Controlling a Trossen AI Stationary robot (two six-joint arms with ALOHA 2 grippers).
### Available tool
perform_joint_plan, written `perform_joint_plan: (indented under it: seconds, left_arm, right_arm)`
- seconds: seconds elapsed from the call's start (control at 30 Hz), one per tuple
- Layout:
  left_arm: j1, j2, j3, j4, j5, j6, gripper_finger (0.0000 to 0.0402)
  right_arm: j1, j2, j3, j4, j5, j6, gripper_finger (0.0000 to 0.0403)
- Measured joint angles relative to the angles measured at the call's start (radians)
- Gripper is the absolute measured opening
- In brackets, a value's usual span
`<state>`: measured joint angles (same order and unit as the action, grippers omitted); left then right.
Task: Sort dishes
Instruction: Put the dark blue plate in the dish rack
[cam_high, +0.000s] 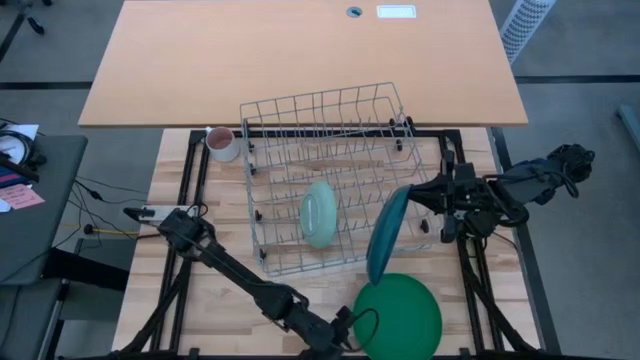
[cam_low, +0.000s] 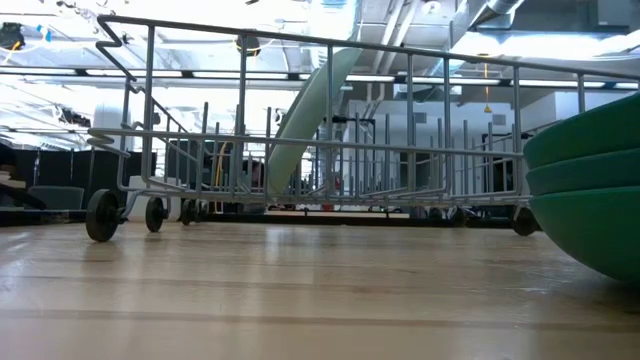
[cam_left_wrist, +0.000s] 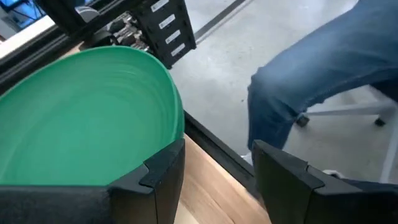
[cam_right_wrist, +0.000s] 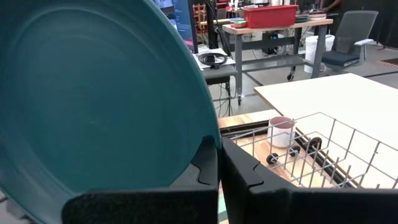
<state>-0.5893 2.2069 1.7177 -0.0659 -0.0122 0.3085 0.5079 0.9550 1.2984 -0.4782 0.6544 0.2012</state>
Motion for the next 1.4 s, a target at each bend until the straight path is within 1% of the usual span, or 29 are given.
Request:
perform_joint_plan:
  seconds: [0.2,0.37,0.5,0.67,0.87,1.13,1.2,1.3,1.4]
  left_arm:
    - [0.007,0.096,0.125,-0.084,-0.068,0.059,0.0179]
    - [0.013,0.131,0.176,-0.077,-0.089,0.083,0.0179]
    - [0.030,0.143,0.177,-0.111,-0.104,0.092,0.0179]
    - [0.056,0.137,0.177,-0.132,-0.168,0.092,0.0179]
    - [0.098,0.137,0.177,-0.197,-0.177,0.091,0.0179]
    - [0.129,0.137,0.177,-0.199,-0.190,0.069,0.0179]
    - [0.138,0.137,0.176,-0.199,-0.213,0.051,0.0179]
    - [0.147,0.137,0.176,-0.213,-0.277,0.032,0.0179]
    - [0.148,0.130,0.176,-0.270,-0.334,0.022,0.0179]
  right_arm:
    - [0.000,0.000,0.000,0.000,0.000,0.000,0.0004]
    - [0.000,0.000,0.000,0.000,0.000,-0.017,0.0004]
    - [0.000,0.000,0.000,0.000,0.000,-0.027,0.0004]
    - [0.001,0.000,0.000,0.000,0.000,-0.050,0.0004]
    - [0.001,0.000,0.000,0.000,0.000,-0.060,0.0004]
    - [0.001,0.000,0.000,-0.001,0.000,-0.071,0.0004]
    - [0.001,0.000,0.000,-0.001,0.000,-0.071,0.0004]
    - [0.001,0.000,0.000,-0.001,0.000,-0.070,0.0004]
    - [0.001,0.000,0.000,-0.001,0.000,-0.070,0.0004]
